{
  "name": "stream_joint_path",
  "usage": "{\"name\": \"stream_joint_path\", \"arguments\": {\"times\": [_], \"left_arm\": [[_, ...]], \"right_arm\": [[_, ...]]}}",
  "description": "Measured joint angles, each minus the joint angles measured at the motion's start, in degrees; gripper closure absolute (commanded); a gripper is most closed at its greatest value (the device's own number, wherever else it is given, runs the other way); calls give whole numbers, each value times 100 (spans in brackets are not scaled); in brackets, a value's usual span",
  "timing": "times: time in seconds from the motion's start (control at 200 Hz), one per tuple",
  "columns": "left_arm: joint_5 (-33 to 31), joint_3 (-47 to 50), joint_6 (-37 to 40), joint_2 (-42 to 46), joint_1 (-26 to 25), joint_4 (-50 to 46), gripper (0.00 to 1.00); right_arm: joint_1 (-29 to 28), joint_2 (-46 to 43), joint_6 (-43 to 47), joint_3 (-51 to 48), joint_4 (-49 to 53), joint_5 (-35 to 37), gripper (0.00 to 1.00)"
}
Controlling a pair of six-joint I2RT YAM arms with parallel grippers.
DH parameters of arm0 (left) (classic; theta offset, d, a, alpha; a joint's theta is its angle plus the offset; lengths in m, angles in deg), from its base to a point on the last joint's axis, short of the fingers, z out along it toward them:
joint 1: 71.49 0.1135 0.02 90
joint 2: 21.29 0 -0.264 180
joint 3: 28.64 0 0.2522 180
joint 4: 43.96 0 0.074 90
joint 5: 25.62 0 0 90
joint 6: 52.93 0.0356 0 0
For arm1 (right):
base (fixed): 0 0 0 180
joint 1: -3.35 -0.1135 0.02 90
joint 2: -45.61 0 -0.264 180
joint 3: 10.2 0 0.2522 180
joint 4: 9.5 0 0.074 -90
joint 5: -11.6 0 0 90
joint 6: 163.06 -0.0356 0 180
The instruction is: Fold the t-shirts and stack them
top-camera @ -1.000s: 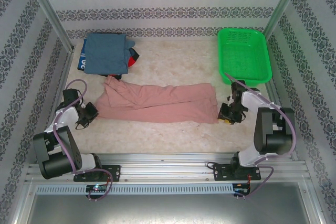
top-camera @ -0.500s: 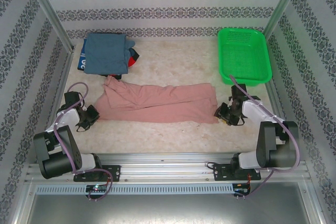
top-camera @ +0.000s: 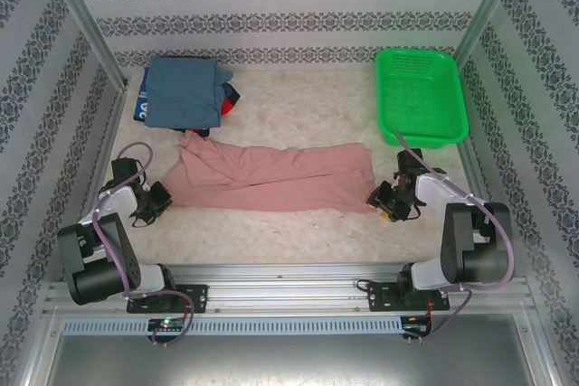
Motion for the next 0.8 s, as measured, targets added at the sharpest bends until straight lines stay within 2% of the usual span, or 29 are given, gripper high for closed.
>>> {"name": "stream_joint_path", "arguments": {"times": [0.155,0.23,0.415,0.629,0.659,0.709,0.749,0.799], "left_arm": [[-26,-7,0,2,0,-39,100],[-48,-20,0,9,7,-157,100],[-155,-31,-144,330,87,-686,100],[-282,-92,-542,570,219,-1244,100],[-306,-90,-595,570,238,-1294,95],[-343,-70,-693,570,273,-1344,72],[-367,-63,-748,570,299,-1375,59],[-409,-59,-824,570,308,-1414,52]], "right_arm": [[-15,181,-125,177,299,245,92],[-26,229,-131,232,404,358,100],[-142,116,-142,173,382,503,100],[-227,-455,-170,-223,343,435,100],[-227,-509,-173,-254,363,433,100],[-229,-590,-190,-297,402,435,100],[-229,-643,-205,-315,442,435,88],[-227,-713,-264,-323,487,437,80]]}}
